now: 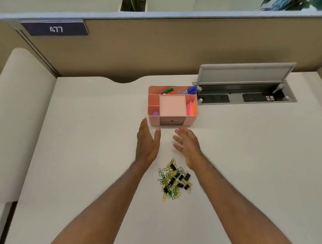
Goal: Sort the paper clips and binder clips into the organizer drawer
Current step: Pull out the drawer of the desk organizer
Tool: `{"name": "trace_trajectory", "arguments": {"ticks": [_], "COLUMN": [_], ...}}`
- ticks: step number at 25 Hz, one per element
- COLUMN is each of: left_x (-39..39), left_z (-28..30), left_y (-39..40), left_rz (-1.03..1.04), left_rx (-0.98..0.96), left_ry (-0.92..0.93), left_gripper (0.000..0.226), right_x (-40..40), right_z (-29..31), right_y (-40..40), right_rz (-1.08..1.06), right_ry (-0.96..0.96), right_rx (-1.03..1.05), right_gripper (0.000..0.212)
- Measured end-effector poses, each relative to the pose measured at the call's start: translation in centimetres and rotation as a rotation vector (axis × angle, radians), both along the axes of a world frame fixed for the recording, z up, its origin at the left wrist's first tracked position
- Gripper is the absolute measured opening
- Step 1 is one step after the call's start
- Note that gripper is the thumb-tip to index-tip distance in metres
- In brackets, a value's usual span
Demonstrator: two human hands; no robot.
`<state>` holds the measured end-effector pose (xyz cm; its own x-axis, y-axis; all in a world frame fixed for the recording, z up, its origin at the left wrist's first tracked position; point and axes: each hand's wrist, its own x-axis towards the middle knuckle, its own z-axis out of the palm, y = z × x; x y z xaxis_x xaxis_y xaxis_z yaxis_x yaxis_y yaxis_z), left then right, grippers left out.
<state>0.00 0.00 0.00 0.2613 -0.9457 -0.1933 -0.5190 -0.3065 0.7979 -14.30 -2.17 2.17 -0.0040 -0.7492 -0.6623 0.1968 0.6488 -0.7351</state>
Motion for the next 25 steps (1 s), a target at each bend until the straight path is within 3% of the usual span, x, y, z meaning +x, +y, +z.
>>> {"name": "trace_trajectory", "arguments": {"ticks": [5, 12, 22, 25], "left_x": [0.8, 0.9, 0.4, 0.2], "left_z": [0.1, -2.0, -3.3, -3.3], "left_y": [-6.5, -7.4, -7.3, -7.2], "left_rz": [0.262, 0.303, 0.332, 0.338], "left_rx": [0.033, -0.014, -0.048, -0.05], "left_ry": [0.303, 0.431, 0.497, 0.507], "left_gripper": [0.061, 0.047, 0.051, 0.055], "right_x": [1.3, 2.6, 2.4, 2.2], "right_z": [-1.0, -1.7, -1.9, -2.3], "right_y": [-4.1, -5.5, -2.6, -1.1], "right_rz": [-0.276, -0.378, -0.372, -0.354], "right_ry": [-0.329, -0.458, -0.402, -0.381], "right_rx": [0.162, 0.248, 0.254, 0.275], "right_gripper": [0.013, 0.015, 0.031, 0.027]}}
